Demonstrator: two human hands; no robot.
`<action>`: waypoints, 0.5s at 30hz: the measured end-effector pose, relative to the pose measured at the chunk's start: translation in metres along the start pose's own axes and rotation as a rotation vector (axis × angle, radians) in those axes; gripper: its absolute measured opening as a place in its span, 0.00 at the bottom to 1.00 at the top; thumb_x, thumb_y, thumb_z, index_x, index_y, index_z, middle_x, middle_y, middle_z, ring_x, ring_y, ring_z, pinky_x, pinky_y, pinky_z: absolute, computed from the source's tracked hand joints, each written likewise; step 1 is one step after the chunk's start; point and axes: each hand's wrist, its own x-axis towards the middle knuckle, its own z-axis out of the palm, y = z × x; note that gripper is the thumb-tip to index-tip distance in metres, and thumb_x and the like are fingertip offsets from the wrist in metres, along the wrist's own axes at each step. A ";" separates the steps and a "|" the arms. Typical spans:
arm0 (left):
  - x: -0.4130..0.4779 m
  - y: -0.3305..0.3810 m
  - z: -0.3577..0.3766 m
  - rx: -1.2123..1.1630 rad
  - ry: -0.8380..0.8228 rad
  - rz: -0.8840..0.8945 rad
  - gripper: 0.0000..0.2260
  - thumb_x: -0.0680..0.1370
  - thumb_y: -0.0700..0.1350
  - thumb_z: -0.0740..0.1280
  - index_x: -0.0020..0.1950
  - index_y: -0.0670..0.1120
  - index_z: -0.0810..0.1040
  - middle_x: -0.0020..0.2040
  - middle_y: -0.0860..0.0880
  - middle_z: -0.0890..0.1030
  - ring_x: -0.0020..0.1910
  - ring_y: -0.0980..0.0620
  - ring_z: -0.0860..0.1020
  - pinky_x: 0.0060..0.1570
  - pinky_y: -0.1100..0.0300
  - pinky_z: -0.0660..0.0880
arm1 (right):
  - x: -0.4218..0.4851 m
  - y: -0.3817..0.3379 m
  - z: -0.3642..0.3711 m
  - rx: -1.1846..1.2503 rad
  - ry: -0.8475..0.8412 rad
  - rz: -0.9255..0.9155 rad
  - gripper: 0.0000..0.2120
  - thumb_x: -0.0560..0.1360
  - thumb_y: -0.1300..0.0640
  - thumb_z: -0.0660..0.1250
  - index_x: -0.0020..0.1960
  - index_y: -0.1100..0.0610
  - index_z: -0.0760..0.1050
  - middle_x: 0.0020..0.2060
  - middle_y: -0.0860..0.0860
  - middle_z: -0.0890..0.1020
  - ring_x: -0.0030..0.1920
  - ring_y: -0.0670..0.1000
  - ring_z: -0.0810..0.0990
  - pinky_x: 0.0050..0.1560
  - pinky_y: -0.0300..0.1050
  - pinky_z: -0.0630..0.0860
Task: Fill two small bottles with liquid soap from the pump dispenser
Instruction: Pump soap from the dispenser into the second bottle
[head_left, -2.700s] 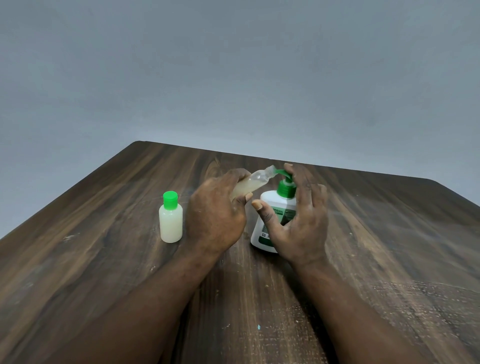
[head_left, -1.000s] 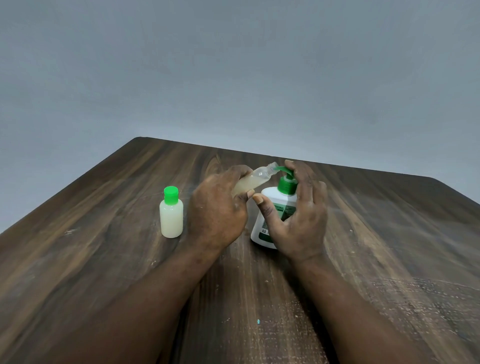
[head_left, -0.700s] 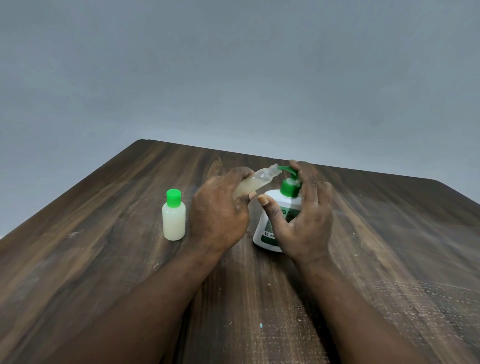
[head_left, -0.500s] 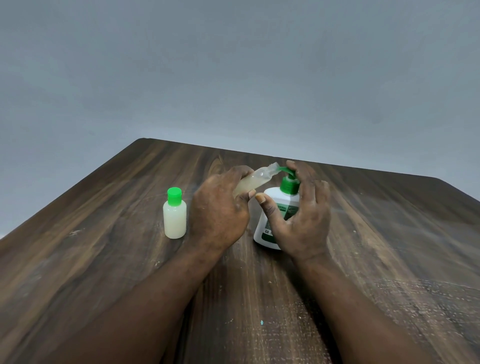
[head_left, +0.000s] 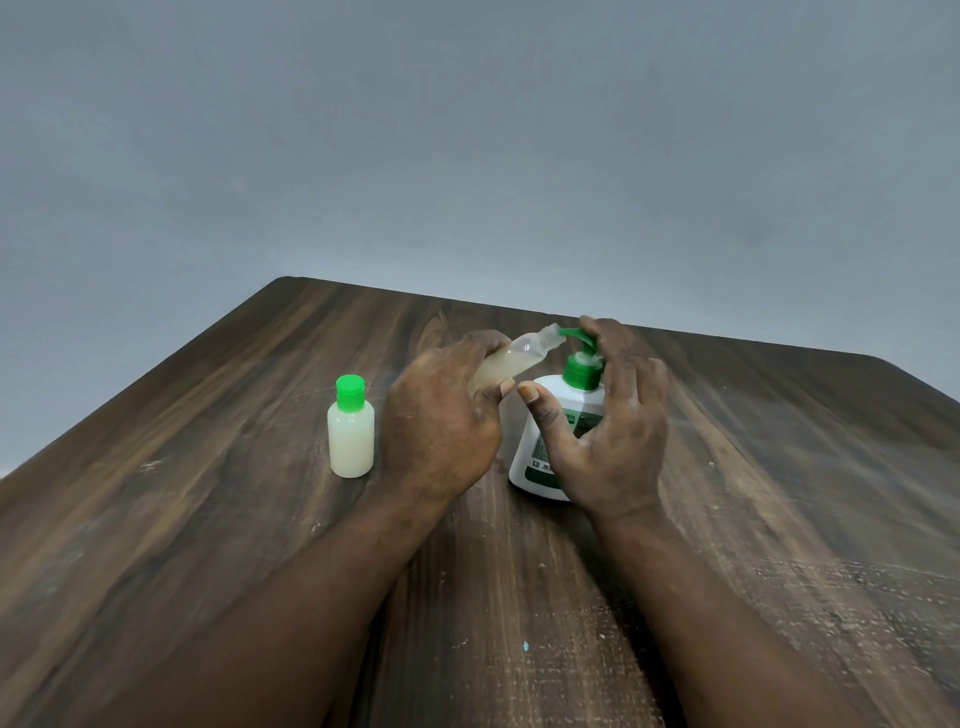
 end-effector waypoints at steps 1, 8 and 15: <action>0.000 0.000 0.000 -0.005 0.002 -0.001 0.16 0.78 0.51 0.72 0.64 0.60 0.76 0.51 0.58 0.82 0.45 0.59 0.72 0.39 0.69 0.62 | 0.000 0.000 0.001 -0.009 -0.004 -0.006 0.39 0.77 0.28 0.65 0.74 0.58 0.73 0.67 0.54 0.79 0.61 0.54 0.75 0.58 0.58 0.78; -0.001 0.001 0.000 -0.003 0.007 0.002 0.15 0.78 0.50 0.73 0.63 0.60 0.77 0.50 0.58 0.82 0.44 0.58 0.73 0.40 0.63 0.65 | -0.002 0.001 -0.002 -0.018 -0.016 -0.018 0.39 0.77 0.28 0.64 0.75 0.57 0.73 0.68 0.53 0.79 0.61 0.54 0.76 0.58 0.59 0.78; -0.001 0.000 0.000 0.003 0.020 0.002 0.16 0.77 0.50 0.74 0.64 0.59 0.77 0.51 0.58 0.82 0.45 0.60 0.71 0.41 0.74 0.60 | 0.001 0.000 -0.004 0.000 -0.016 -0.008 0.40 0.78 0.28 0.62 0.76 0.58 0.72 0.70 0.53 0.78 0.63 0.55 0.76 0.61 0.57 0.77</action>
